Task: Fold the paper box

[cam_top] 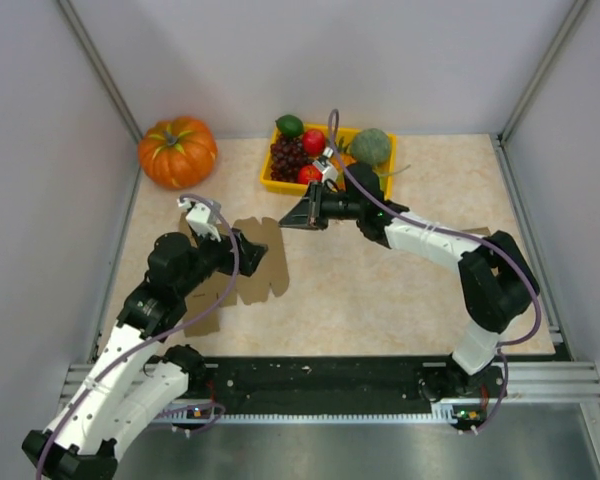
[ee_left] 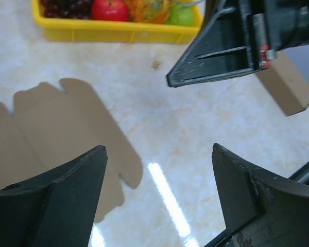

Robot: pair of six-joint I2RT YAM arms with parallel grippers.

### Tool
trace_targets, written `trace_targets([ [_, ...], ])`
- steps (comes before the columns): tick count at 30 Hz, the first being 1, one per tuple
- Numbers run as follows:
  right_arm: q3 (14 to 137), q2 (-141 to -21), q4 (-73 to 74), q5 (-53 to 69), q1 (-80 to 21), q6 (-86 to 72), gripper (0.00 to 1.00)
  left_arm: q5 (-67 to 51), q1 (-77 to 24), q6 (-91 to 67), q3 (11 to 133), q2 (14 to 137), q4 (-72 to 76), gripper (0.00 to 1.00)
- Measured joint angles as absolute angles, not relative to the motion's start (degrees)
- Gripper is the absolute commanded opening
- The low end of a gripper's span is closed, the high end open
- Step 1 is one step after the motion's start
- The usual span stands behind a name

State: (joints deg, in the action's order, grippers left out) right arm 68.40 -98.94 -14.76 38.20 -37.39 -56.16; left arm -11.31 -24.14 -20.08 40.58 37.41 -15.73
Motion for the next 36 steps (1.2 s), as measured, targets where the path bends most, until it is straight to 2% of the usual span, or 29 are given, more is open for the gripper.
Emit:
trace_targets([
  [1, 68.36, -98.74, -14.72, 38.59, -37.54, -56.01, 0.00, -10.35, -24.14, -19.29, 41.06, 37.91, -17.34, 0.88],
  [2, 68.14, -98.74, -14.39, 38.72, -37.74, -55.92, 0.30, -9.37, -24.14, -18.48, 41.41, 38.41, -18.94, 0.88],
  [3, 67.81, -98.74, -13.98, 38.72, -37.74, -55.66, 0.46, -8.10, -24.14, -17.76, 41.67, 38.81, -20.36, 0.88],
  [4, 67.31, -98.74, -13.17, 38.68, -37.76, -55.20, 0.56, -6.13, -24.16, -17.19, 41.76, 39.20, -21.78, 0.93],
  [7, 65.78, -98.91, -10.11, 37.15, -37.74, -51.66, 0.56, 2.52, -23.99, -19.99, 41.76, 39.40, -25.67, 0.72],
  [10, 65.67, -101.65, -10.50, 36.47, -37.76, -49.45, 0.57, 7.90, -19.94, -26.00, 41.67, 42.30, -26.65, 0.64],
  [15, 66.52, -111.96, -11.92, 34.92, -38.00, -47.29, 0.62, 1.69, -3.79, -31.90, 40.53, 60.49, -21.41, 0.62],
  [21, 73.01, -121.73, -11.22, 35.18, -38.52, -43.48, 0.63, -2.66, 1.96, -34.72, 34.92, 71.96, -16.71, 0.55],
  [27, 74.35, -124.53, -16.97, 36.38, -38.89, -44.01, 0.59, -8.25, 5.26, -37.85, 34.06, 78.24, -9.04, 0.52],
  [30, 74.17, -126.32, -22.20, 37.34, -39.55, -47.57, 0.46, -10.90, 6.26, -39.35, 32.75, 78.91, -4.56, 0.49],
  [31, 73.80, -126.91, -24.62, 37.69, -39.88, -49.58, 0.35, -11.46, 6.37, -39.57, 32.25, 78.94, -3.31, 0.49],
  [32, 73.28, -127.26, -26.37, 38.02, -40.27, -51.37, 0.29, -12.03, 6.46, -39.59, 31.81, 78.94, -2.35, 0.52],
  [33, 72.62, -127.44, -28.12, 38.33, -40.69, -53.19, 0.20, -12.53, 6.46, -39.57, 31.42, 78.89, -1.45, 0.55],
  [34, 72.01, -127.48, -29.63, 38.72, -41.12, -55.77, 0.00, -13.10, 6.42, -39.29, 31.20, 78.74, -0.91, 0.61],
  [36, 71.55, -127.28, -31.83, 39.09, -41.54, -59.22, 0.00, -14.26, 5.87, -38.35, 30.68, 77.30, -0.67, 0.72],
])
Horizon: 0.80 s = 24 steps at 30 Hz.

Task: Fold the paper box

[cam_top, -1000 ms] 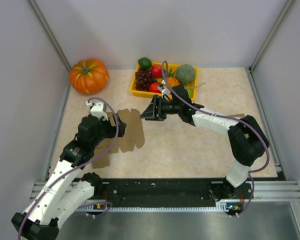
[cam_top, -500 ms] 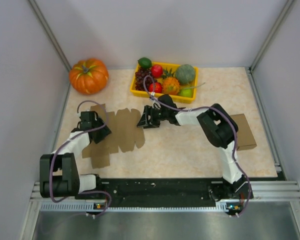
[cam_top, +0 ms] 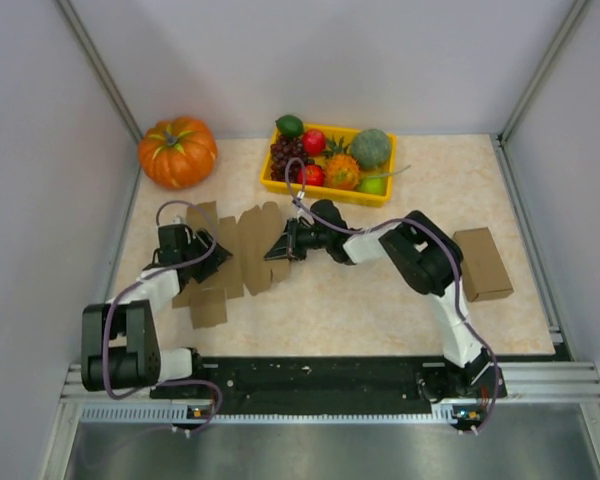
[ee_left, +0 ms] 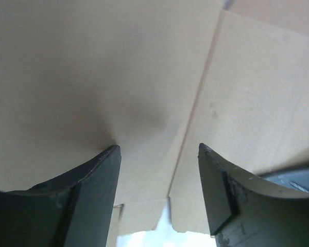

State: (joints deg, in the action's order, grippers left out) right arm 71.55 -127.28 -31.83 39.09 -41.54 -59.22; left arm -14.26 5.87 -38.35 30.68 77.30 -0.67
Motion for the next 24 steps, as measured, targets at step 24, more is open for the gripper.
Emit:
trace_targets([
  [24, 76.86, -77.56, 16.19, 36.91, -31.64, -49.60, 0.00, -11.84, -15.46, -33.06, 37.12, 26.15, -18.57, 0.93],
])
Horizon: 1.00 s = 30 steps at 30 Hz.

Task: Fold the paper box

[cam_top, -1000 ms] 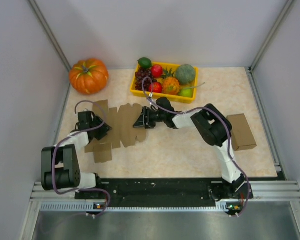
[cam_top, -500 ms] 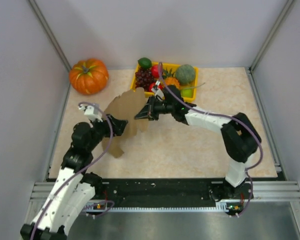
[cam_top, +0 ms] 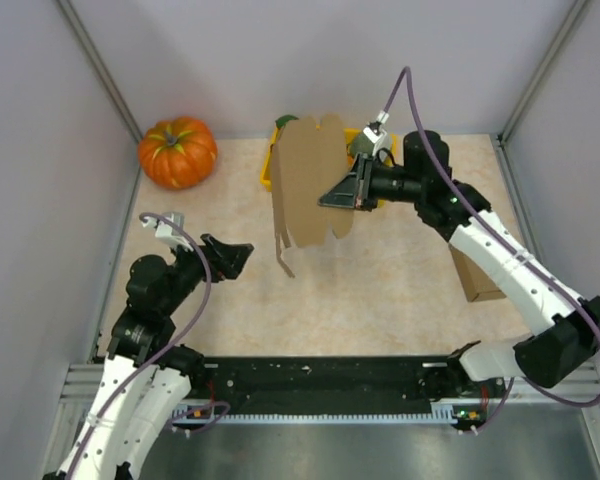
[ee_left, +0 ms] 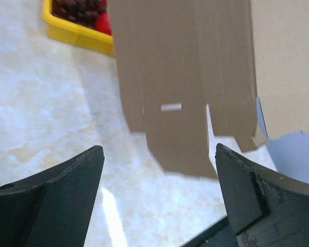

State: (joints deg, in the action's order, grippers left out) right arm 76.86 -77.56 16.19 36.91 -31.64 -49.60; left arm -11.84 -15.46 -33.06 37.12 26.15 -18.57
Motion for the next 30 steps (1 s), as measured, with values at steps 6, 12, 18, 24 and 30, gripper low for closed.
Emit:
trace_targets([
  [6, 89.71, -74.85, 34.83, 25.23, -36.49, -19.18, 0.00, -17.26, -15.46, -38.04, 39.46, 31.20, -19.49, 0.97],
  [12, 86.61, -72.97, 42.28, -3.66, -61.71, 0.91, 0.00, -20.91, -7.86, -44.18, 45.93, 44.25, -27.81, 0.98],
  [18, 69.12, -80.84, 44.51, -29.21, -75.94, 5.72, 0.00, -29.04, 11.79, -47.29, 32.88, 43.16, -31.53, 0.98],
  [24, 56.82, -83.37, 41.89, -35.14, -80.47, 2.00, 0.00, -41.52, 14.22, -47.51, 22.48, 54.30, -27.97, 0.98],
  [30, 53.21, -80.90, 36.84, -36.01, -83.00, 0.80, 0.00, -49.58, 13.52, -52.69, 18.04, 54.78, -15.88, 0.98],
])
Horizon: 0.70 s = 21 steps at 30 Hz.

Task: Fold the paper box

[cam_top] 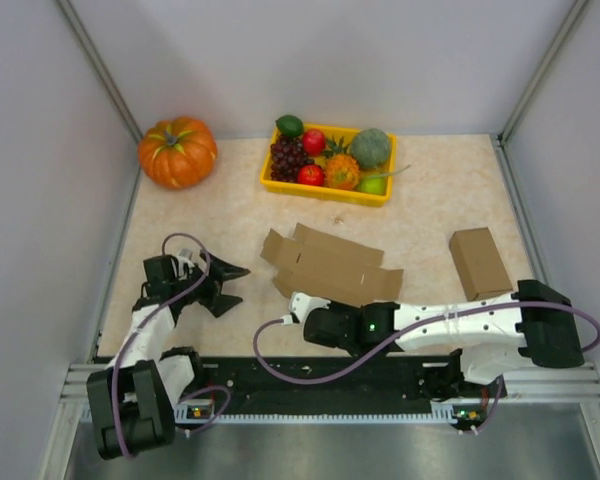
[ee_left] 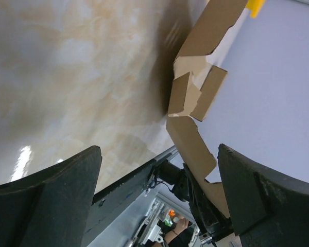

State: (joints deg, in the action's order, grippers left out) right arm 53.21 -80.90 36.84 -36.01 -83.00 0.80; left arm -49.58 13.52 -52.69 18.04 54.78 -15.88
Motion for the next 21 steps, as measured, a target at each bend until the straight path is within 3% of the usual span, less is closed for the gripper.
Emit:
trace_targets([
  [4, 51.79, -78.00, 34.65, -36.23, -83.74, 0.80, 0.00, -48.88, 9.37, -53.39, 20.38, 59.37, -10.48, 0.98],
  [9, 50.11, -74.98, 33.12, -36.38, -84.01, 0.75, 0.00, -40.69, -0.12, -47.09, 31.73, 72.03, -10.07, 0.98],
  [14, 48.97, -74.98, 32.27, -36.36, -84.14, 0.38, 0.00, -35.70, -6.66, -43.16, 37.50, 78.35, -6.09, 0.88],
  [16, 48.47, -75.00, 32.03, -36.34, -84.27, 0.30, 0.00, -34.26, -7.35, -42.37, 37.80, 79.07, -5.78, 0.79],
  [21, 48.25, -75.05, 31.07, -36.27, -84.36, 0.21, 0.00, -31.40, -9.69, -40.16, 41.67, 84.09, -5.61, 0.40],
])
